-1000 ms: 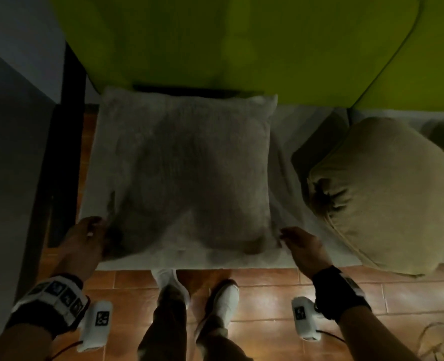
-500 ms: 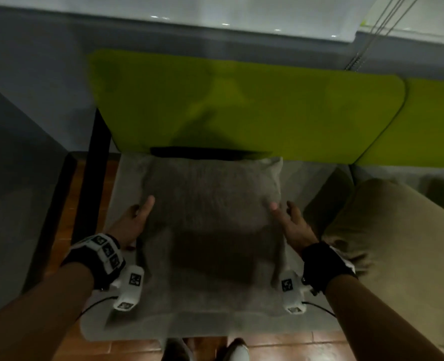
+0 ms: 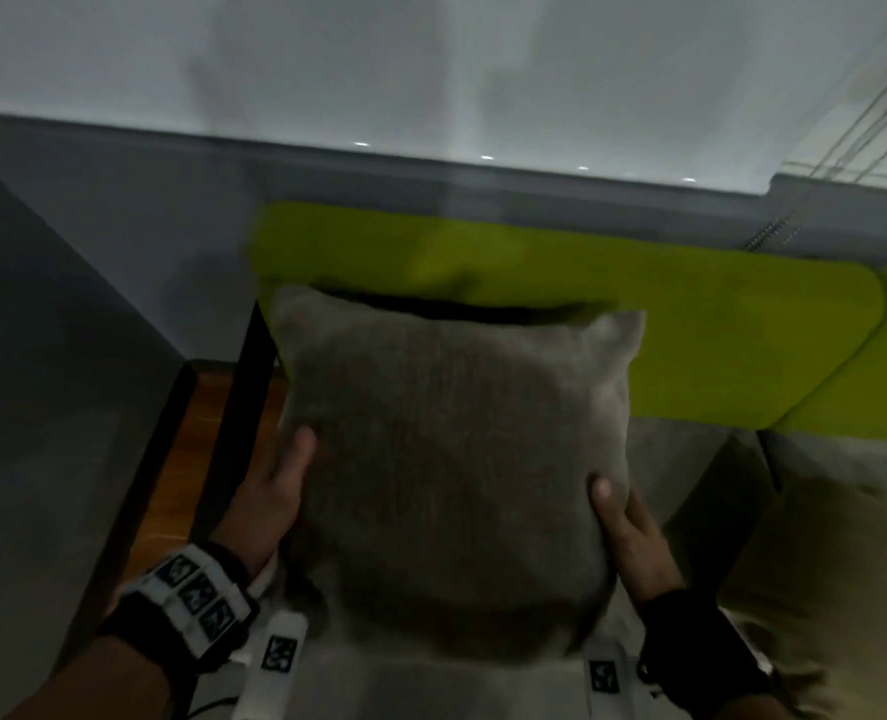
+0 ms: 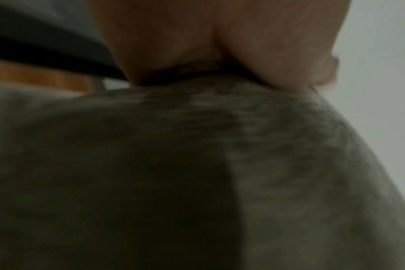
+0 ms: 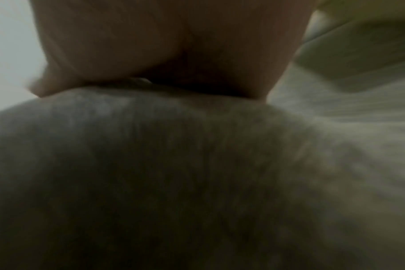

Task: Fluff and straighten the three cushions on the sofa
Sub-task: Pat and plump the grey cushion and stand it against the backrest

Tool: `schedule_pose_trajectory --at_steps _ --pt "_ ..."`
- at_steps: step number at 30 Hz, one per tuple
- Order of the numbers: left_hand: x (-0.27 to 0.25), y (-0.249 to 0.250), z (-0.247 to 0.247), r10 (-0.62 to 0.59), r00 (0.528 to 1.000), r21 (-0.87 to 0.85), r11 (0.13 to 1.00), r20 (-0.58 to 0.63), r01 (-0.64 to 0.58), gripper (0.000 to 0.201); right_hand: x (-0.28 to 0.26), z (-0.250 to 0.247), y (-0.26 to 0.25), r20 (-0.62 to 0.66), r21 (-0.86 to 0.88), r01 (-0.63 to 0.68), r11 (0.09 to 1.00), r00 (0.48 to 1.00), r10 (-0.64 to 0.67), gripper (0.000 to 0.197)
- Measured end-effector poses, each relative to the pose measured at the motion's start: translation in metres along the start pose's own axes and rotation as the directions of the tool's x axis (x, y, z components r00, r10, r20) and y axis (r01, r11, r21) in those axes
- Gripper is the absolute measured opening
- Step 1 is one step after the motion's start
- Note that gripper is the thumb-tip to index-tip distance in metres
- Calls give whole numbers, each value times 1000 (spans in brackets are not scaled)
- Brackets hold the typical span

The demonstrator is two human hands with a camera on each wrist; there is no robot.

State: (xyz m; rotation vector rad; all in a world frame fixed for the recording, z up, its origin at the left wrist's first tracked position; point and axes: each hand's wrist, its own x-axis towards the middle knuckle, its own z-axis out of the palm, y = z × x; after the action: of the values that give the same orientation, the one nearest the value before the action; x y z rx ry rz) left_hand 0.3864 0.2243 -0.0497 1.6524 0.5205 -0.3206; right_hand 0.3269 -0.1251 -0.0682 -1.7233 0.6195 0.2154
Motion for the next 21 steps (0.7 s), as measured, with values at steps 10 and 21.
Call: schedule_pose_trajectory --at_steps 10,21 --pt "55 44 -51 490 867 370 824 -87 -429 62 82 36 -35 203 163 379 911 891 -407 138" --pt "91 30 -36 265 932 129 962 -246 -240 92 99 71 -40 88 45 389 920 916 -391 128"
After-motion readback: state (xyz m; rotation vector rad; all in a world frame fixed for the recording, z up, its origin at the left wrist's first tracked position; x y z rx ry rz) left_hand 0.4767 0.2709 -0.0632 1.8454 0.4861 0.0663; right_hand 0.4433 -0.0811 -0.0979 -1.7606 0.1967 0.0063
